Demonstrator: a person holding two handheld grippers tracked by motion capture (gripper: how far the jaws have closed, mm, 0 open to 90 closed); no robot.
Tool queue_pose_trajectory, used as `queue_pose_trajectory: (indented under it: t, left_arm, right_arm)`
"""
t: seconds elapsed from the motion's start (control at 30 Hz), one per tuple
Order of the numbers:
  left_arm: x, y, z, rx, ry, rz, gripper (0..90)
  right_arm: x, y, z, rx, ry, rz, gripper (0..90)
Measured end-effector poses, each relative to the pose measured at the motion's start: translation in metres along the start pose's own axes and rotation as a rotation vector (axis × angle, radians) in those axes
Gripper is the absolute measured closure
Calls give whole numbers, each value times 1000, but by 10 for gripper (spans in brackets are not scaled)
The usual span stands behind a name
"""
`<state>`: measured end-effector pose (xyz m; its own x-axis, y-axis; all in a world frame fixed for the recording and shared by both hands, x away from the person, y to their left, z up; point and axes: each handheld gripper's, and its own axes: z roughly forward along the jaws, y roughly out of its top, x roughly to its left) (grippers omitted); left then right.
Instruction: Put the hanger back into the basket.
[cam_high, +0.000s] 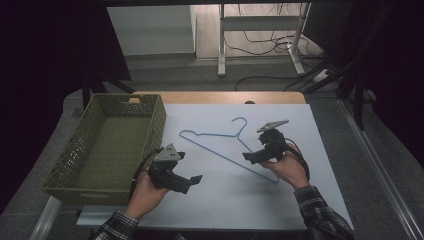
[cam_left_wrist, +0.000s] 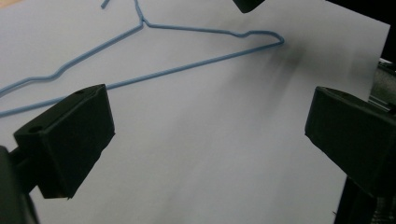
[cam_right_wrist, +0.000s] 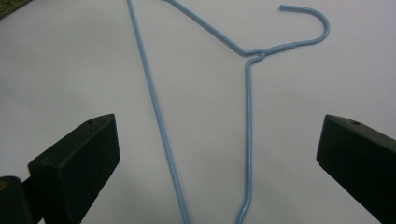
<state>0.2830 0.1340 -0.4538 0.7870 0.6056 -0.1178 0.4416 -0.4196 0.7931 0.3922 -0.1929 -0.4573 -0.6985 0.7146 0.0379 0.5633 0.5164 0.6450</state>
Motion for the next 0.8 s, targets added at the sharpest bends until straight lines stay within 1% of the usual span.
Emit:
queue_pose_trajectory:
  t: [0.03,0.07,0.1,0.13,0.17,0.2,0.23,0.27,0.3,0.33,0.37,0.4,0.43,0.47,0.5,0.53,0.57,0.6,0.63,0.67,0.7,0.73,0.77,0.8]
  left_arm:
    - [1,1,5,2,-3,3,15]
    - [1,1,5,2,-3,3,15]
    - [1,2,9,4,-3,4,15]
    - [2,3,14,6,0,10,15]
    - [2,3,14,6,0,10,15]
    - [4,4,20,12,12,13,16]
    - [4,4,20,12,12,13,16]
    - [6,3,26,8,14,4,16]
    - [6,3,26,8,14,4,16]
    - [8,3,29,6,14,0,16]
    - [9,2,35,5,19,-15,17]
    - [9,2,35,5,19,-15,17]
    - [10,1,39,6,24,-19,17]
    - [10,1,39,6,24,-19,18]
    - [10,0,43,13,30,-17,18]
    - [10,0,43,13,30,-17,18]
    - [10,-1,48,22,37,-15,19]
    - [10,-1,48,22,37,-15,19]
    - [11,-2,50,32,37,-10,19]
    - [12,-2,51,35,40,-10,19]
    - [12,-3,53,38,40,-13,21]
    - [13,-3,54,39,39,-15,21]
    - [14,-2,56,43,38,-20,23]
    - [14,-2,56,43,38,-20,25]
  right_arm:
    - [-2,4,6,14,-9,-5,15]
    - [-2,4,6,14,-9,-5,15]
    - [-5,8,12,9,-15,-8,59]
    - [-6,10,14,6,-15,-6,73]
    - [-6,10,14,6,-15,-6,73]
    - [-9,13,20,11,-25,-7,130]
    - [-10,14,23,12,-28,-10,160]
    - [-11,16,27,15,-31,-8,200]
    - [-11,16,27,15,-31,-8,200]
    - [-13,17,30,17,-33,-12,256]
    - [-14,19,38,32,-40,-26,343]
    - [-14,19,38,32,-40,-26,343]
    - [-16,20,45,52,-42,-34,445]
    - [-16,20,45,52,-42,-34,445]
    - [-17,21,52,59,-54,-36,522]
    - [-18,21,55,66,-52,-30,549]
    - [-19,21,59,71,-52,-25,574]
    - [-19,21,59,71,-52,-25,574]
    - [-21,21,66,79,-57,-23,643]
    - [-21,21,66,79,-57,-23,643]
    - [-23,20,71,79,-59,-16,686]
    - [-23,20,71,79,-59,-16,686]
    - [-25,19,74,84,-53,-2,723]
    - [-25,19,74,84,-53,-2,723]
